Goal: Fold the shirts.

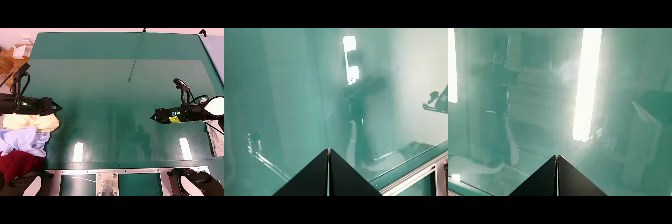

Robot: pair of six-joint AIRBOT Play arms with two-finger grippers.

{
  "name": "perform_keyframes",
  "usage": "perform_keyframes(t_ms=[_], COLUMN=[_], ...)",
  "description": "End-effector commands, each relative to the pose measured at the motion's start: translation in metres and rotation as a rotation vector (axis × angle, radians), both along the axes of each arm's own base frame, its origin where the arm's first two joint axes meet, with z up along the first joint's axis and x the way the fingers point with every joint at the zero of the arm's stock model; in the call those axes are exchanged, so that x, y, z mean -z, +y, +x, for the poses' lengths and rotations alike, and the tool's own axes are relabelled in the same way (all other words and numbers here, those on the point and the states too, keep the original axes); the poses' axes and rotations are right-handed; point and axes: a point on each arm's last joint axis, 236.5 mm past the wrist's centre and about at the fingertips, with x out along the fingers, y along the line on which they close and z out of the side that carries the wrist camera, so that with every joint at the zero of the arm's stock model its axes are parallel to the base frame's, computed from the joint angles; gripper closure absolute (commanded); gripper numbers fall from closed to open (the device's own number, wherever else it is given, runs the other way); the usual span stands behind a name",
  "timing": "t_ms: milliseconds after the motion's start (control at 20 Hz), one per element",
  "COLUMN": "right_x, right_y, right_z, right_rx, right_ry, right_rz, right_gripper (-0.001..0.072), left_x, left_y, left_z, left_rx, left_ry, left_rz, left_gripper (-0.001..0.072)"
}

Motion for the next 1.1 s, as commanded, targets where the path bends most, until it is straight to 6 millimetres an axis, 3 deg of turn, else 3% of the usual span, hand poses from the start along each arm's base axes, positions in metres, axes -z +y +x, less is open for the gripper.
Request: perform_keyframes(t_ms=[0,100,150,250,300,350,400,450,500,650,800,950,1000,1050], right_x=[0.000,0.000,0.000,0.000,0.000,0.000,0.000,0.000,0.000,0.000,0.000,0.000,0.000,0.000], right_y=[0.001,0.001,0.001,0.001,0.001,0.001,0.001,0.001,0.001,0.001,0.001,0.001,0.001,0.001], right_z=[-0.001,-0.001,-0.001,-0.001,-0.001,-0.001,-0.001,-0.001,-0.001,-0.001,-0.001,-0.001,-0.001,-0.001], right_rx=[-0.003,-0.003,-0.003,-0.003,-0.003,-0.003,-0.003,-0.003,-0.003,-0.003,-0.003,-0.003,-0.003,-0.003], right_ry=[0.002,0.002,0.002,0.001,0.001,0.001,0.001,0.002,0.001,0.002,0.001,0.001,0.001,0.001], right_rz=[0.001,0.001,0.001,0.001,0.001,0.001,0.001,0.001,0.001,0.001,0.001,0.001,0.001,0.001], right_gripper=[0.0690,0.0690,0.0690,0.0690,0.0690,0.0690,0.0690,0.0690,0.0690,0.0690,0.0690,0.0690,0.0690,0.0690], left_x=[0.000,0.004,0.011,0.033,0.041,0.046,0.051,0.057,0.063,0.093,0.142,0.181,0.190,0.193], left_y=[0.000,0.005,0.017,0.070,0.106,0.138,0.167,0.186,0.192,0.198,0.220,0.226,0.225,0.225], left_z=[0.000,0.000,0.000,0.007,0.010,0.012,0.013,0.012,0.016,0.026,0.021,0.019,0.020,0.022], left_rx=[-0.003,0.002,-0.005,-0.063,-0.122,-0.188,-0.266,-0.300,-0.318,-0.298,-0.302,-0.274,-0.266,-0.274], left_ry=[0.002,-0.002,0.001,-0.003,0.003,0.009,0.019,0.019,0.001,-0.029,0.118,0.215,0.226,0.227], left_rz=[0.000,0.031,0.092,0.332,0.479,0.597,0.697,0.768,0.790,0.825,0.831,0.823,0.820,0.815], left_gripper=[0.0678,0.0678,0.0679,0.0678,0.0610,0.0127,-0.0012,-0.0013,-0.0013,-0.0013,-0.0013,-0.0012,-0.0003,0.0081])
